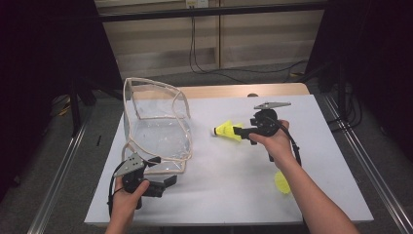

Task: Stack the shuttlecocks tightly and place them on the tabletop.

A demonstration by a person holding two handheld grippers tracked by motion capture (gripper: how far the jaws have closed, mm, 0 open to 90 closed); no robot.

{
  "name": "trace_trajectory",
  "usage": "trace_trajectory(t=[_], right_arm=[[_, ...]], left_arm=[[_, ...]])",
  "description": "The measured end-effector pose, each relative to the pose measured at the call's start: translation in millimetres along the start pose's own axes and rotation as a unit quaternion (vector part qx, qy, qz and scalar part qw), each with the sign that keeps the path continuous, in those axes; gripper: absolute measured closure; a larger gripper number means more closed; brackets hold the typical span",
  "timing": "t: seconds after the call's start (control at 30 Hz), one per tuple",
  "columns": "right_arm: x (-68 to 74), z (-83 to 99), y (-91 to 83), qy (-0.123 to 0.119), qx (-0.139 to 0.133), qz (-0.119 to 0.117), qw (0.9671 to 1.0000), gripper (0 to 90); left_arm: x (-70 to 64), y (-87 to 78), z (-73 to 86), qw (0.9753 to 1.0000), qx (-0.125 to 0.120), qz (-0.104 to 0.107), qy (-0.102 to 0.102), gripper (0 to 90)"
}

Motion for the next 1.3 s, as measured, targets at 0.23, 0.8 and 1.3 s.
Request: trace_trajectory(t=[0.23, 0.8, 1.3], right_arm=[[-0.8, 2.1, -6.0, -0.006, 0.002, -0.003, 1.0000, 17.3], [-6.1, 12.5, -20.8, -0.012, -0.006, -0.014, 0.9998, 12.9], [-10.3, 22.6, -40.3, -0.016, -0.009, -0.013, 0.9998, 10.3]], left_arm=[[-0.3, -0.7, -0.3, 1.0000, -0.002, 0.002, -0.002, 3.3], [-0.7, -0.6, -0.4, 1.0000, -0.002, 0.001, -0.001, 3.3], [-1.5, -0.2, -1.0, 1.0000, 0.001, 0.000, 0.002, 3.3]])
Point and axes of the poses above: each handheld gripper's, and its own axes: y roughly forward along the jaws, z roughly out of its underside, x roughly to its left, the point moved 3 cm from there along y, roughly forward along the jaws
